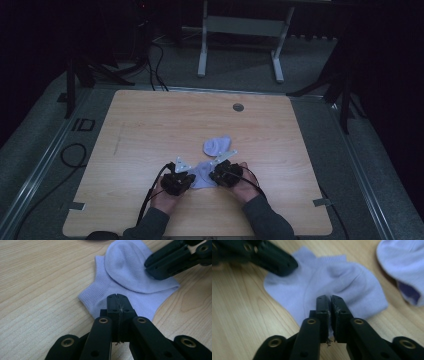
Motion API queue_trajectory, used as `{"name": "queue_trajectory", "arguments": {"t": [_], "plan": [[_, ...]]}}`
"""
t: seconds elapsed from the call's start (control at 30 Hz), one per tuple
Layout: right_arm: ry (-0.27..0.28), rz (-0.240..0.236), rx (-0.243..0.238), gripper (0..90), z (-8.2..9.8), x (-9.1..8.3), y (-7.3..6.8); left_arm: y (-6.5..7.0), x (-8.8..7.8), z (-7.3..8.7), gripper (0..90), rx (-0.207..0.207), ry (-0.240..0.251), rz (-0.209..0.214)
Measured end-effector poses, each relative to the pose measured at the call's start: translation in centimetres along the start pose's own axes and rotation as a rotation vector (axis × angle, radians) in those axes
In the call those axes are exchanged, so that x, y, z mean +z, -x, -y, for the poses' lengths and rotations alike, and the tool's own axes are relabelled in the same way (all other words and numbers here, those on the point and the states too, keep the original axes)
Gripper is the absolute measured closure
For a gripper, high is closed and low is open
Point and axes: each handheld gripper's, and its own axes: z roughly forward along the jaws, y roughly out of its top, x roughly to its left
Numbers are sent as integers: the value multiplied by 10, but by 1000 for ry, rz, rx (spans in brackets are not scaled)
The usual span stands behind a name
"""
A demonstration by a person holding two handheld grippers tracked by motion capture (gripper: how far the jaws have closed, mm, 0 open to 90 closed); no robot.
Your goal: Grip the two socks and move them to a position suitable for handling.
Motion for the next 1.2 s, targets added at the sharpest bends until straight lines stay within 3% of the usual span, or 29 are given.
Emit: {"name": "queue_trajectory", "arguments": {"t": [0.2,0.43,0.73,0.83,0.93,1.03,1.2], "plan": [[81,19,47,773,-19,-6,-1,0,0,0,894,-5,6,4],[69,13,77,737,-33,16,-2,0,0,0,894,8,1,2],[23,9,93,710,-36,33,-2,0,0,0,894,17,-1,-2],[8,39,68,776,-37,33,-5,0,0,0,894,17,-1,-4],[5,44,79,827,-37,33,-3,1,0,0,894,18,-1,-5],[27,34,104,874,-35,31,-1,1,0,0,894,14,4,-6],[66,36,118,878,-33,20,-1,1,1,0,894,14,4,-6]]}}
